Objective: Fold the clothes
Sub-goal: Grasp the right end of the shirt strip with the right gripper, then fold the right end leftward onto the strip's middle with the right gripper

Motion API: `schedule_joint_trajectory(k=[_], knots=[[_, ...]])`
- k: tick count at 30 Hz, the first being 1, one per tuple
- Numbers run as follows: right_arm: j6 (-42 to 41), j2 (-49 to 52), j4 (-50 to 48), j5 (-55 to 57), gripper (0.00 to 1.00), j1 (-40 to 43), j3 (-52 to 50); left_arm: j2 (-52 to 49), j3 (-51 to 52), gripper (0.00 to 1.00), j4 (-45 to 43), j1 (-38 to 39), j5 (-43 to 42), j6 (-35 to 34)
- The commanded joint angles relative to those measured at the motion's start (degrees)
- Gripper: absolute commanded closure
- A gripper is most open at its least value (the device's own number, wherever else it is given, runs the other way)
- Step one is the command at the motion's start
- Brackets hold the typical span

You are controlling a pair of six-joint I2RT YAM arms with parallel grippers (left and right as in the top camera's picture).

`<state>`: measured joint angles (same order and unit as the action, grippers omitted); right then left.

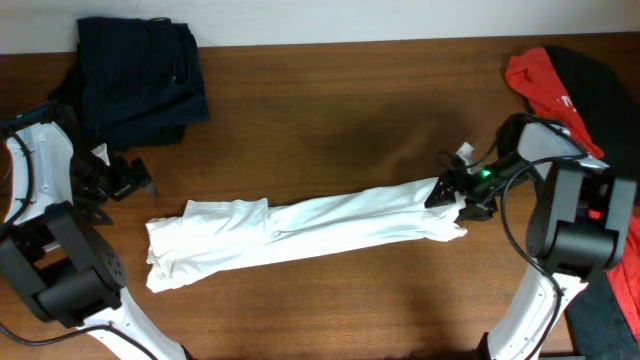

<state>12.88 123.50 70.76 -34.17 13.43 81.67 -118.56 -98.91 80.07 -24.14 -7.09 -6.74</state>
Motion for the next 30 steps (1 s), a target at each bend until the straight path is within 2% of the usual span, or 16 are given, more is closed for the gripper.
schedule_joint_trajectory(k=[1, 2, 3, 4, 8, 11, 13, 17, 20, 30], knots=[[-5.7, 1.9, -0.4, 10.0, 0.47, 0.2, 0.3, 1.3, -0.7, 0.01, -0.3, 0.0, -0.6, -0.3], [-6.3, 1.7, 0.5, 12.5, 0.71, 0.6, 1.3, 1.3, -0.7, 0.01, -0.4, 0.0, -0.6, -0.3], [-6.4, 1.4, 1.3, 13.1, 0.9, 0.9, 1.9, 1.3, -0.7, 0.01, -0.4, 0.0, -0.6, -0.3], [-6.4, 1.0, 2.3, 13.6, 0.96, 1.4, 3.0, 1.3, -0.7, 0.01, -0.4, 0.0, -0.6, -0.3], [-15.1, -0.8, 6.4, 24.3, 0.96, 2.5, 9.0, 1.3, -0.7, 0.01, -0.5, 0.0, -0.7, -0.3], [-18.4, -2.9, 12.4, 28.9, 0.96, 1.5, 15.6, 1.3, -0.7, 0.01, -0.5, 0.0, -0.7, -0.3], [-20.9, -5.8, 15.1, 28.5, 0.96, -2.1, 17.8, 1.3, -0.7, 0.01, -0.5, 0.0, -0.7, -0.3], [-20.9, -8.5, 18.5, 26.5, 0.96, -10.9, 17.8, 1.3, -0.7, 0.01, -0.5, 0.0, -1.2, -0.3], [-20.9, -8.5, 16.6, 19.8, 0.96, -17.6, 17.6, 1.3, -0.7, 0.01, -0.9, 0.0, -2.6, -0.3], [-25.7, -8.4, 10.4, 14.3, 0.96, -34.8, 16.6, 1.3, -0.7, 0.01, -1.2, 0.0, -2.8, -0.3]])
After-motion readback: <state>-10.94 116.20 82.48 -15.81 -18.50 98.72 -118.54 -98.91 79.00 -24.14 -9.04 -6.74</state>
